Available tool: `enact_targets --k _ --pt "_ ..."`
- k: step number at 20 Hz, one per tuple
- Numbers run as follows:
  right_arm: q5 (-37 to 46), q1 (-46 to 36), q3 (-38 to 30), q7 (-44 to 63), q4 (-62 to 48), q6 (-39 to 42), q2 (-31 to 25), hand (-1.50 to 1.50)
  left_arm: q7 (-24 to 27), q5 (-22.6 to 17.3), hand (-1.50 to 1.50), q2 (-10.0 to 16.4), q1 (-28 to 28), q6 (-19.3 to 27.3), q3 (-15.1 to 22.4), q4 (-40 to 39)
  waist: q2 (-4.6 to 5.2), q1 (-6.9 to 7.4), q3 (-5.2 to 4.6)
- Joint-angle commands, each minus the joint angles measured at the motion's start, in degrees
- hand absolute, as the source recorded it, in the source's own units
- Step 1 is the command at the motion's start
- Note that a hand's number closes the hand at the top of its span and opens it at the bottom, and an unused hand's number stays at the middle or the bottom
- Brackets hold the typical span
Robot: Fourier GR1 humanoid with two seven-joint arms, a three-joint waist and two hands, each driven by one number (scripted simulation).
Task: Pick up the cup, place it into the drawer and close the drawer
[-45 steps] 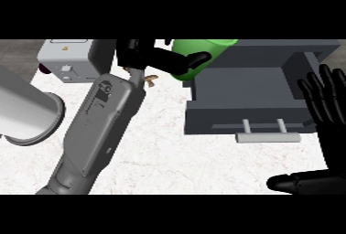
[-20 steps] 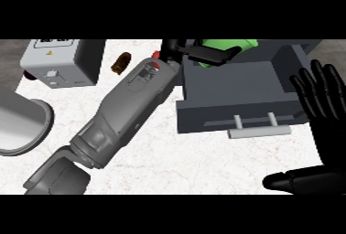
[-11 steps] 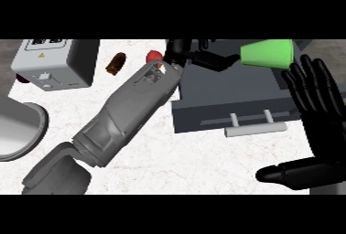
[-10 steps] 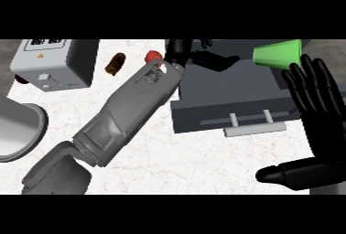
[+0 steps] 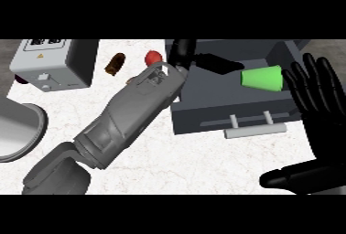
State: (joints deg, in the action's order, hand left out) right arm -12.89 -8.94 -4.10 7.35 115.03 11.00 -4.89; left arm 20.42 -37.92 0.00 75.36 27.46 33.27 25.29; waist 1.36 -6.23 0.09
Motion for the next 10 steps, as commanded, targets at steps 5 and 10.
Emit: enact_targets --k 5,10 --pt "-5.59 0.99 -1.15 3.66 2.50 1.12 -0.71 -1.50 6.78 -7.21 -1.50 0.00 -0.09 -2.43 -3.32 4.52 -0.69 2.40 -0.06" --pt "-7.25 6.10 -3.30 3.01 5.56 4.29 -3.19 1.50 4.89 -7.05 -1.50 1.91 -3.90 -3.98 -6.47 9.70 -1.60 5.80 -0.09"
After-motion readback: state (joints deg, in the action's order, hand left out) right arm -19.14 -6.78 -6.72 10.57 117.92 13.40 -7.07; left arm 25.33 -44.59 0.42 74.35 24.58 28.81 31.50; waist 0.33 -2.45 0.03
